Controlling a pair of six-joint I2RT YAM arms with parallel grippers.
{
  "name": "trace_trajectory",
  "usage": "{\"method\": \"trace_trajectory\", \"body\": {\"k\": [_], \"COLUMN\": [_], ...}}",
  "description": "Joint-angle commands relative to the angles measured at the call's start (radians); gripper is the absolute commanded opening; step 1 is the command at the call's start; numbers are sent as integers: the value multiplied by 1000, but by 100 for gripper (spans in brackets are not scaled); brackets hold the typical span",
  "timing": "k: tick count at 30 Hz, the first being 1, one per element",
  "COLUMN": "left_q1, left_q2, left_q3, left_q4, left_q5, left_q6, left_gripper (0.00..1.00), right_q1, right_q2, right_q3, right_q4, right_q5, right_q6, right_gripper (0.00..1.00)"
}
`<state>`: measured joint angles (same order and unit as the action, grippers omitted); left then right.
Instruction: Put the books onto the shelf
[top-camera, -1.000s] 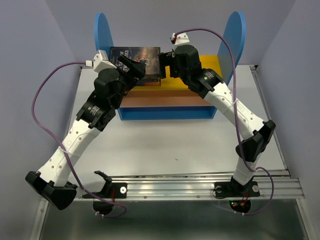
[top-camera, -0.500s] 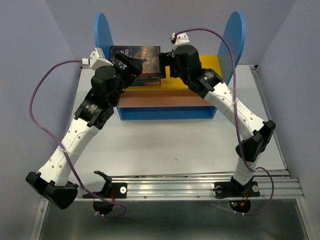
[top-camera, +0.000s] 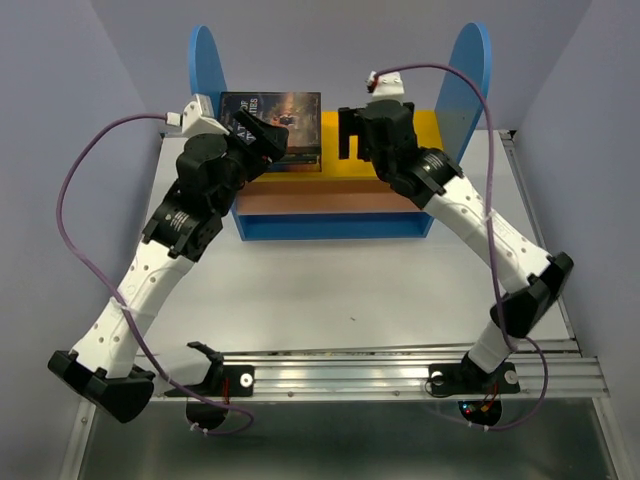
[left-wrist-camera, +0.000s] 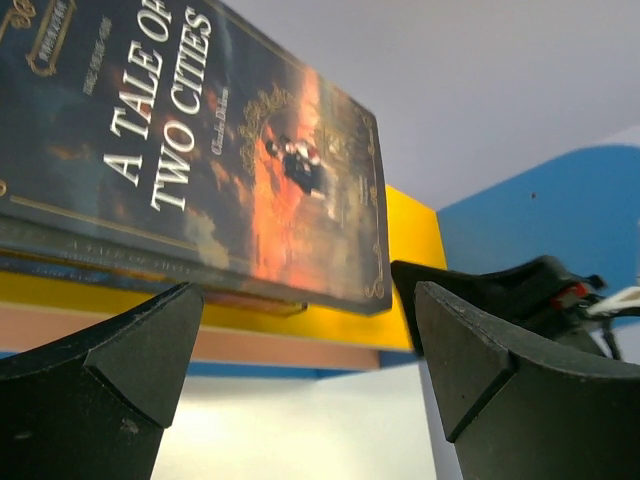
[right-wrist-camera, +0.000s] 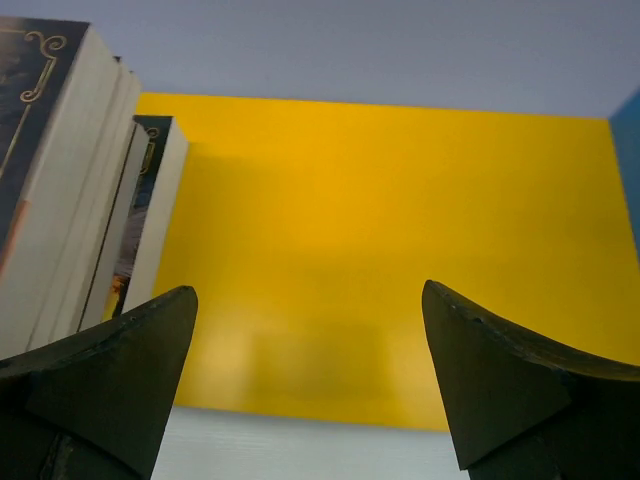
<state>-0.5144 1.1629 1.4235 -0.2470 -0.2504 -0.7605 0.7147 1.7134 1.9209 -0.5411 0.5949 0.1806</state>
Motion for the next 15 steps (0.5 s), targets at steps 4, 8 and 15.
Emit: {"method": "trace_trajectory", "body": {"k": [4, 8, 15], "left_q1": [4, 5, 5], "left_q2": [-251, -380, -551], "left_q3": [-199, -381, -561], "left_q4": [-112, -379, -512], "left_q5": [60, -171, -291], "left_q6": [32, -100, -281], "left_gripper": [99, 99, 99], "right_q1": [6, 6, 6], "right_q2": [-470, -705, -856], "right_q3": [-520, -762, -970], "right_q4": [32, -17, -161], "right_q5": [119, 48, 109], "right_q6": [276, 385, 543], "right_gripper": [100, 100, 100]}}
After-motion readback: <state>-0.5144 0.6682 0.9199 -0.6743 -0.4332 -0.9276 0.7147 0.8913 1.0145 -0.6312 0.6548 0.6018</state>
